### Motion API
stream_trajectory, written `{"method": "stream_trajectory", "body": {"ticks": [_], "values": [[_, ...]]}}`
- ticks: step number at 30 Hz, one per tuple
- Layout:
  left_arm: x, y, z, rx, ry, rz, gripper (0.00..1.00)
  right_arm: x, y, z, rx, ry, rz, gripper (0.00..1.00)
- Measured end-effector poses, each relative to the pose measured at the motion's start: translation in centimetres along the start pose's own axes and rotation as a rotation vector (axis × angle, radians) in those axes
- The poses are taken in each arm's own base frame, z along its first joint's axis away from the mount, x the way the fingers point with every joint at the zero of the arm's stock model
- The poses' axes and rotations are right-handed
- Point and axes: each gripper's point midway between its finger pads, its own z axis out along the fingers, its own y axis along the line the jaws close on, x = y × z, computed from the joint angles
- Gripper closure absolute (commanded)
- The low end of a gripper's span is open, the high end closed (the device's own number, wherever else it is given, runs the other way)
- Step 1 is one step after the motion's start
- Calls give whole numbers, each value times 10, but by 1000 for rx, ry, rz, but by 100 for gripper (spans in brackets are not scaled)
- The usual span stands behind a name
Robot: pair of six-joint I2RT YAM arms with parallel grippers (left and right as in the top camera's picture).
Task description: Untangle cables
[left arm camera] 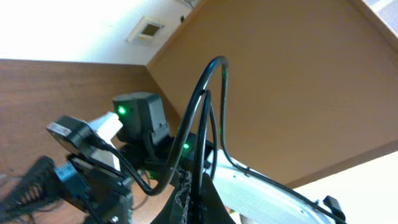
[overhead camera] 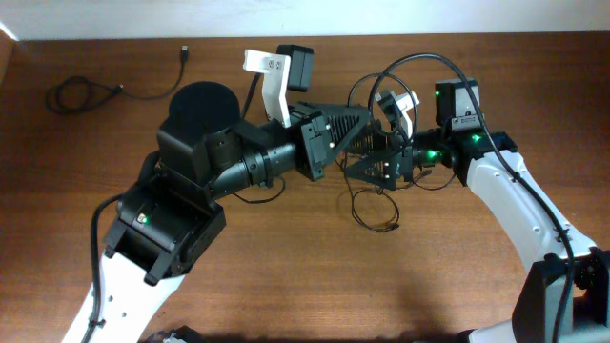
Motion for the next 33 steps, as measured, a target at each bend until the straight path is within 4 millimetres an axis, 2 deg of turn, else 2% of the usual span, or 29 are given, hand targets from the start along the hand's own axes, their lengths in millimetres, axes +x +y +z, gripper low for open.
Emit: {"method": "stream_trajectory", "body": {"ticks": [7,10,13,14,17,19,26,29,33], "values": [[4,-5,0,28,25,-70,100,-2,0,1,-2,0,-25,2],[4,-5,0,30,28,-113,100,-2,3,8,-18,10,-56,4],[4,-5,0,30,28,-128,100,-1,7,16,-37,23,-70,28],[4,-5,0,30,27,-132,100,0,8,17,-39,25,-72,42],[3,-4,0,22,21,-139,100,-1,8,17,-41,25,-67,77],[2,-2,0,13,12,-139,100,-1,8,17,-40,26,-62,96],[-6,8,0,-43,-39,-143,100,0,5,17,-21,30,9,96],[-10,28,-4,-134,-74,-164,100,2,3,17,-12,33,32,96],[-23,66,-19,-281,-144,-200,100,6,-1,17,16,41,74,96]]}}
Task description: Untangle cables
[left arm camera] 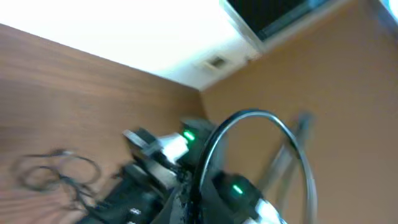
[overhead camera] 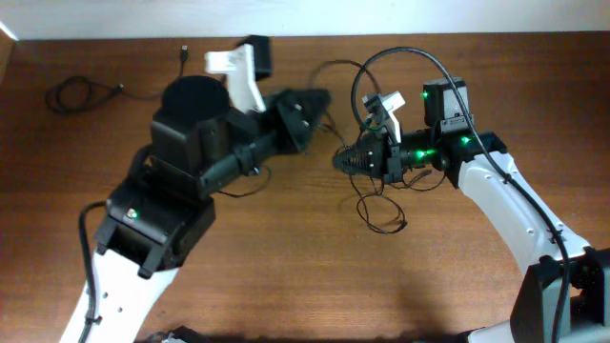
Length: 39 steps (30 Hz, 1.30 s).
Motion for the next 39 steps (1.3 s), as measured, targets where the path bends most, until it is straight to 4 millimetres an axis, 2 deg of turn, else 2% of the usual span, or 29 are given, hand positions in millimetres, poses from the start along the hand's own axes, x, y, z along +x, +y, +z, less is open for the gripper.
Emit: {"method": "stream_trajectory", "body": {"ticks": [2,5,9,14,15,16,19,20,21,27,31,39], "values": [[-15,18,-4,-59,-52,-16,100,2,-5,0,27,5,27,96],[-25,32,-8,-107,-84,-31,100,3,-15,-2,86,6,78,96],[-30,49,-12,-178,-106,-48,96,2,-24,-8,135,-5,139,96],[-34,64,-16,-253,-144,-55,90,2,-26,-10,147,-12,199,96],[-36,66,-17,-267,-158,-54,83,2,-27,-10,149,-13,219,96],[-37,67,-17,-273,-163,-54,71,2,-27,-10,149,-14,231,96],[-38,69,-18,-285,-170,-52,18,2,-27,-10,150,-16,263,96],[-38,69,-18,-286,-171,-49,6,2,-27,-10,153,-17,271,96],[-38,69,-18,-287,-171,-45,1,2,-27,-10,157,-18,278,96],[-35,76,-18,-316,-150,-3,1,-9,-17,-16,232,-44,273,96],[-32,85,-13,-348,-129,32,1,-19,0,-20,251,-72,289,96],[-14,120,3,-464,-26,60,0,-27,17,-23,250,-109,385,96]]}}
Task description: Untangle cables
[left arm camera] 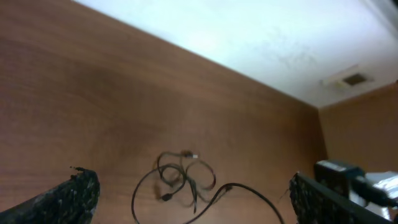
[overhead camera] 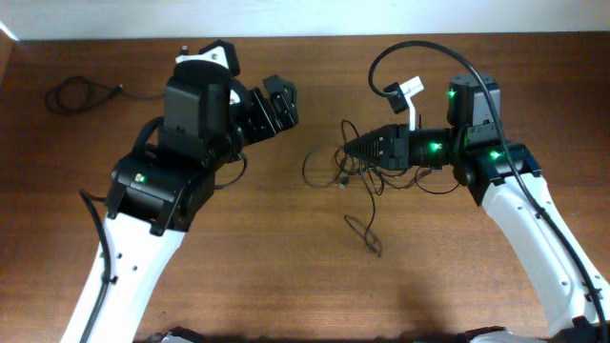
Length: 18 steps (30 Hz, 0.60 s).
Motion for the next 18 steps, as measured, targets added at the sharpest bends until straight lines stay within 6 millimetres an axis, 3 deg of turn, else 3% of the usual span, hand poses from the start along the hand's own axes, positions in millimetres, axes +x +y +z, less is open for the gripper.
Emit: {"method": "stream_trajectory", "body": {"ticks": [9,18], "values": [[33,-36,-5,229,183,96,1,-16,24,-5,-43,-53,-52,96],[50,-59,-16,344,317,-96,1,-7,38,11,-76,-14,-78,96]]}}
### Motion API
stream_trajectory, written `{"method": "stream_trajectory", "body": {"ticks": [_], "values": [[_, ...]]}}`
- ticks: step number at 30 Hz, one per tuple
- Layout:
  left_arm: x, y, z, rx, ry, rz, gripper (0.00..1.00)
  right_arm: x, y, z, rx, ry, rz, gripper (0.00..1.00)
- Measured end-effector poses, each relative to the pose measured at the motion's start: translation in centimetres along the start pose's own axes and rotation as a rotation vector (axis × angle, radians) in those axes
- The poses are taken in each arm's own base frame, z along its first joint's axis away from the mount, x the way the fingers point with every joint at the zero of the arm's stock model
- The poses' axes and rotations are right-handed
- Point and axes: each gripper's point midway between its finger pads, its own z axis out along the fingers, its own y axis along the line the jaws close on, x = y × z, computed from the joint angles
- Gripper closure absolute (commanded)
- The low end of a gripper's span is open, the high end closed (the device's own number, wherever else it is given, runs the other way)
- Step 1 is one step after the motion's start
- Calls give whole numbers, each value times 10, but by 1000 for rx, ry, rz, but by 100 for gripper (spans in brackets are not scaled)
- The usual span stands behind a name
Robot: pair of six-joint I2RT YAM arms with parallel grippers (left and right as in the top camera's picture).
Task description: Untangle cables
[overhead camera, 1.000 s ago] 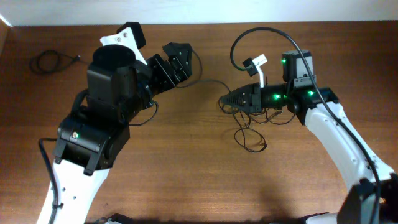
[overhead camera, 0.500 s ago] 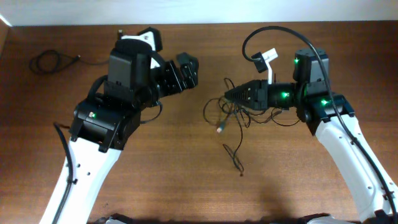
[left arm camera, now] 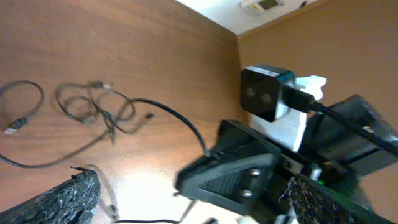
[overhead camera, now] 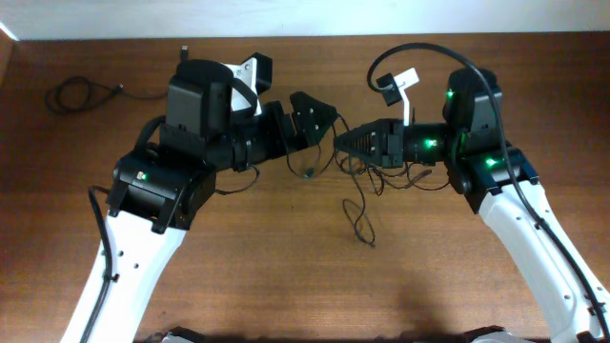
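Note:
A thin black cable tangle point(overhead camera: 367, 176) lies just below my right gripper point(overhead camera: 341, 141), with a loose strand point(overhead camera: 360, 224) trailing toward the front. In the left wrist view the tangle point(left arm camera: 93, 109) rests on the wood, and one strand arcs up to the right gripper's tip point(left arm camera: 208, 152). The right gripper points left and is shut on that strand. My left gripper point(overhead camera: 315, 114) is wide open and empty, just left of the right gripper's tip. Its fingers point(left arm camera: 74, 196) frame the right gripper in the left wrist view.
A second black cable point(overhead camera: 81, 92) lies coiled at the far left corner of the brown wooden table point(overhead camera: 286, 276). The right arm's own thick cable point(overhead camera: 419, 48) loops above its wrist camera point(overhead camera: 386, 84). A white wall runs along the table's back edge.
My open left gripper has moved right from the back left and now faces the right gripper's tip closely. The right gripper keeps its hold, and the dangling strand has shifted slightly.
Both grippers first met at the tangle in the middle, the left one shut on a black cable. The left then held it further back and left. Later it was open and empty, away from the tangle. Now it is open beside the right gripper.

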Motion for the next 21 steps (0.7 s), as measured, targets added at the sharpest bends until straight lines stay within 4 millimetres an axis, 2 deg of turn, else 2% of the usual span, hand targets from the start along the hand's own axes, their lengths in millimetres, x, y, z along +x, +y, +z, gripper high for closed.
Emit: {"method": "stream_trajectory", "body": {"ticks": [7,11,13,16,21], "values": [[10,-10,-1,55,61,-145,1,-2,3,4,-4,-4,-29,96],[14,-14,-1,73,90,-248,12,-1,7,8,-15,1,-45,96],[15,-15,-1,74,98,-276,12,-1,7,8,-15,1,-48,96],[17,-10,4,57,120,-332,10,-2,7,8,-14,-2,-51,96],[18,11,30,-5,165,-434,13,-2,7,8,-14,-2,-51,96]]}}
